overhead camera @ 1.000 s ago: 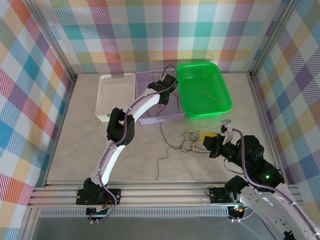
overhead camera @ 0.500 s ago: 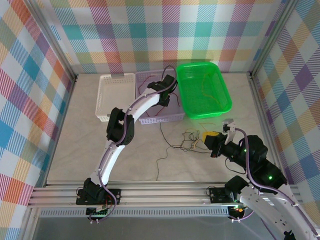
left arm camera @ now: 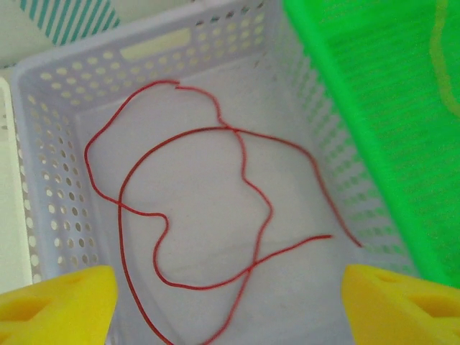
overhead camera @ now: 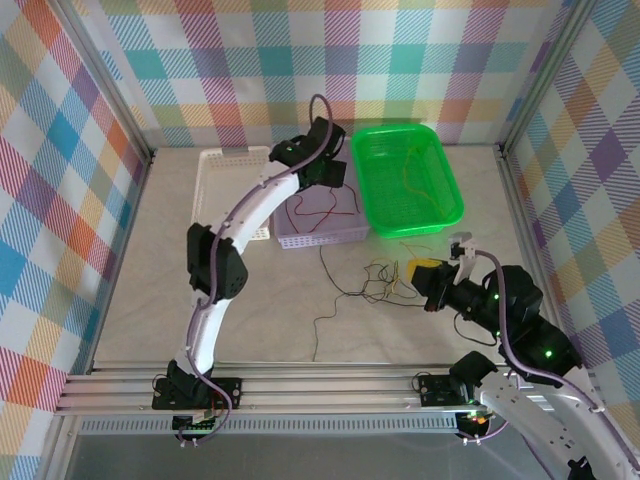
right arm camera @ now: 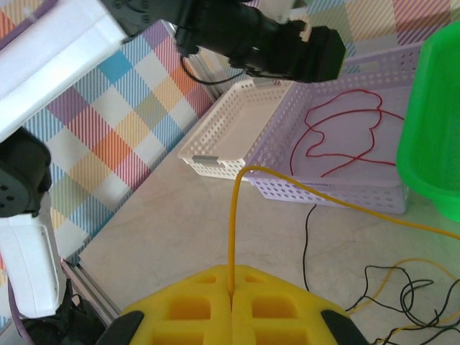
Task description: Untangle the cables
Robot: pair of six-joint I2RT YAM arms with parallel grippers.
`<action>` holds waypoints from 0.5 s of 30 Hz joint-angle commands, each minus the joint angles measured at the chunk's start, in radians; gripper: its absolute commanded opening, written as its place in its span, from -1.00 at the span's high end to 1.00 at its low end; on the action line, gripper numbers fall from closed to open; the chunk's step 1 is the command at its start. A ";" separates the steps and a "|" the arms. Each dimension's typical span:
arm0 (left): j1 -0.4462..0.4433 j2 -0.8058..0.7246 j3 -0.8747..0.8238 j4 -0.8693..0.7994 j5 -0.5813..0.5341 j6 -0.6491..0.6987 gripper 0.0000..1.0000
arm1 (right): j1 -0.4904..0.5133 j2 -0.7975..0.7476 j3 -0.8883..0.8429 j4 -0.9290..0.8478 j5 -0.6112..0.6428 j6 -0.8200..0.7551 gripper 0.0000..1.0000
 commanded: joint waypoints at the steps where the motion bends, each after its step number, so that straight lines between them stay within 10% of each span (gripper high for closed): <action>1: 0.007 -0.179 -0.146 0.047 0.164 -0.094 -0.68 | -0.001 0.054 0.105 -0.036 0.013 0.016 1.00; 15: -0.173 -0.847 -1.181 1.032 0.776 -0.330 -0.72 | -0.002 0.400 0.522 -0.202 -0.078 -0.010 1.00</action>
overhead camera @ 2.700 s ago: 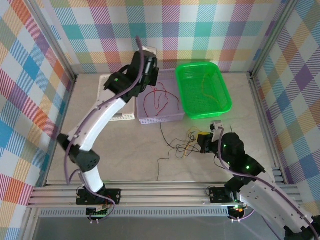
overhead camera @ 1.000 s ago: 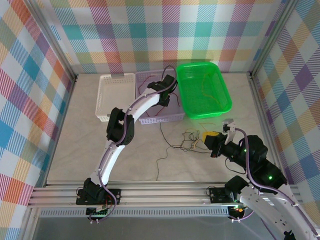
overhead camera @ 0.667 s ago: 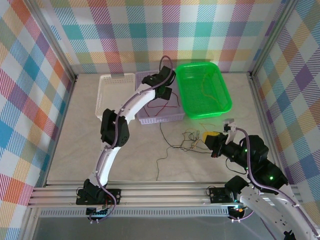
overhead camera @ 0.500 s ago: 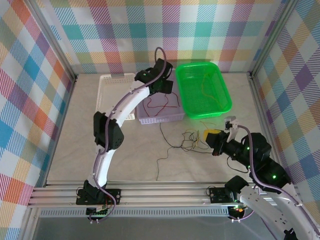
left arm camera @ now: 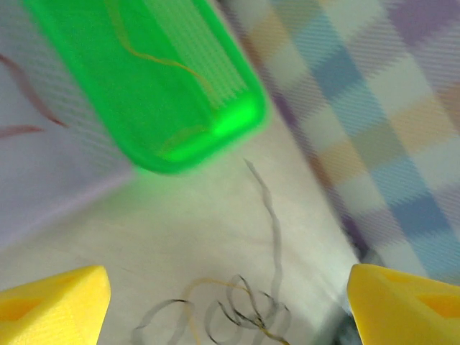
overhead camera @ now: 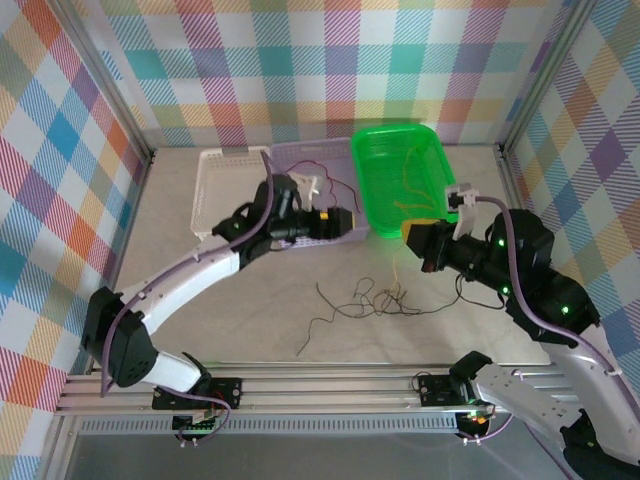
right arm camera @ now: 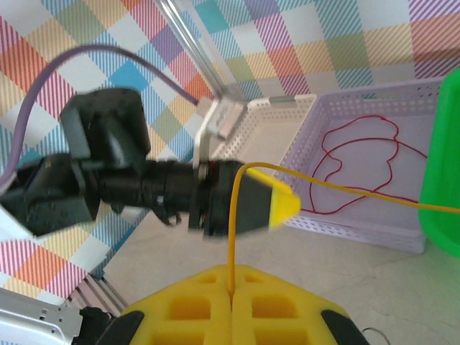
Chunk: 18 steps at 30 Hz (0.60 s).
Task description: Untangle the cables
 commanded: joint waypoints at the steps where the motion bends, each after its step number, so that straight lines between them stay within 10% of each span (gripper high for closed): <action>1: -0.074 -0.098 -0.095 0.307 0.170 -0.032 -0.73 | -0.003 0.057 0.069 -0.050 -0.058 0.000 1.00; 18: -0.270 -0.090 -0.092 0.185 0.139 0.132 -0.71 | -0.002 0.206 0.188 -0.075 -0.205 0.039 1.00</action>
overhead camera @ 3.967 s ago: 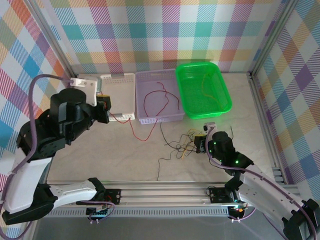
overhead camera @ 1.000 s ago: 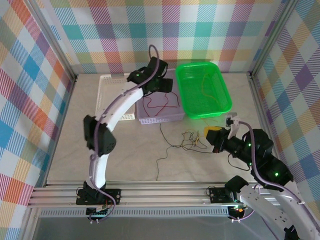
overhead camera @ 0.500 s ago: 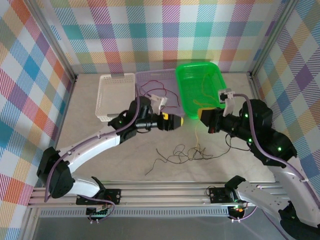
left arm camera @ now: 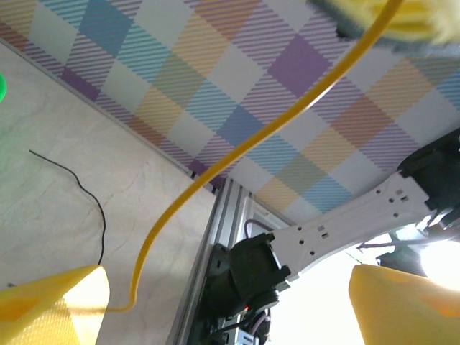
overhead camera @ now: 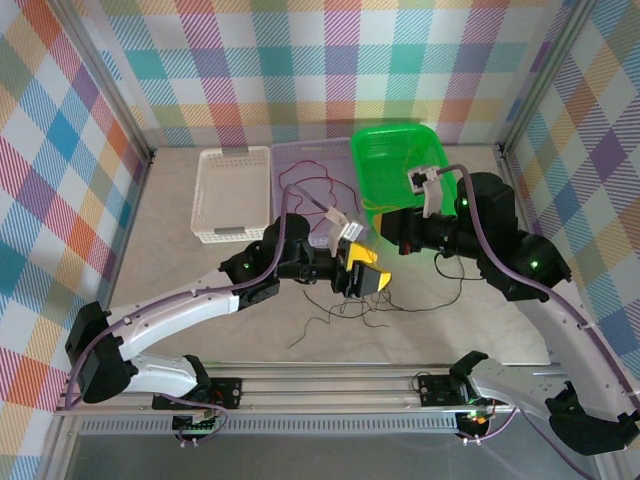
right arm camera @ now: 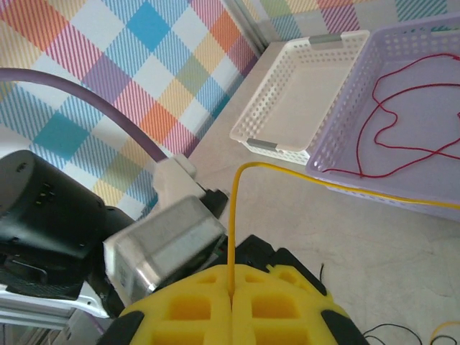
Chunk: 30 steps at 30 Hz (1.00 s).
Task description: Untangle the cables
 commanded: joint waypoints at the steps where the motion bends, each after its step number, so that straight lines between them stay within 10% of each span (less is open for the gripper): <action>1: -0.010 0.025 0.034 -0.087 -0.048 0.071 -0.68 | -0.003 0.001 0.042 -0.010 -0.040 0.016 1.00; 22: -0.014 0.082 0.128 -0.238 -0.249 0.096 1.00 | -0.003 -0.043 -0.050 0.010 -0.024 0.044 1.00; 30: 0.044 0.046 0.152 -0.305 -0.451 -0.049 1.00 | -0.022 -0.160 -0.206 0.029 0.111 0.028 0.02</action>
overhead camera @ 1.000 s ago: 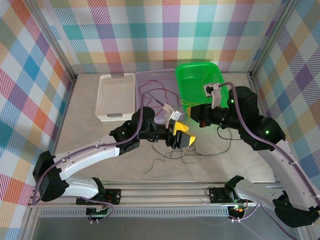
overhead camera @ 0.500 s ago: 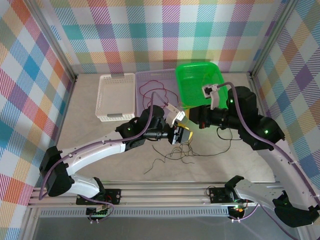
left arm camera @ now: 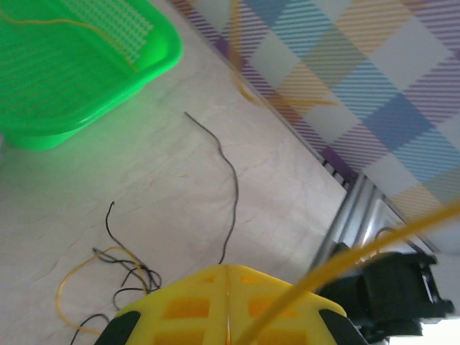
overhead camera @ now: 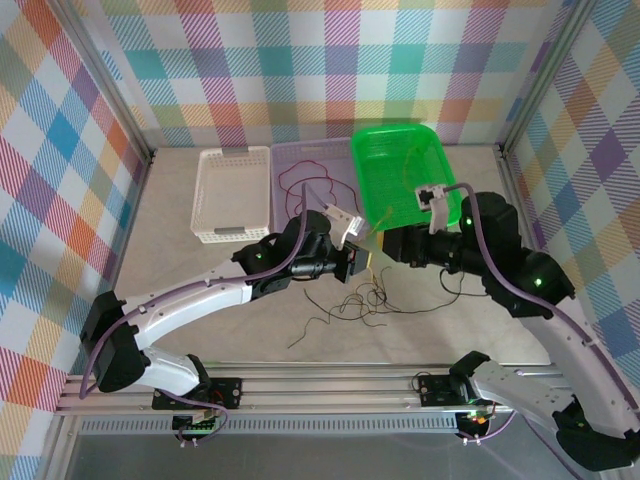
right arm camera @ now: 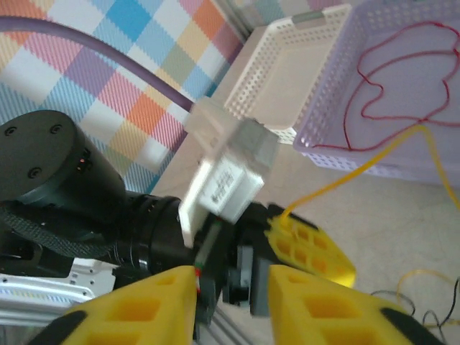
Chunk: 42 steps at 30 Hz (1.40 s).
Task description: Untangle the cables
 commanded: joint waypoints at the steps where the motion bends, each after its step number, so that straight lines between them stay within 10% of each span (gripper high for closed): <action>1: 0.033 -0.046 0.049 -0.033 -0.102 -0.104 1.00 | -0.017 -0.061 -0.080 0.036 0.080 -0.026 -0.08; 7: 0.047 -0.033 0.134 -0.114 -0.153 -0.195 1.00 | -0.021 -0.201 -0.346 0.180 0.129 -0.063 -0.44; 17: 0.052 -0.018 0.199 -0.204 -0.187 -0.299 1.00 | -0.015 -0.203 -0.759 0.544 -0.028 0.080 -0.42; 42: 0.052 -0.011 0.236 -0.251 -0.192 -0.328 1.00 | 0.149 0.142 -0.830 0.952 0.245 -0.055 -0.14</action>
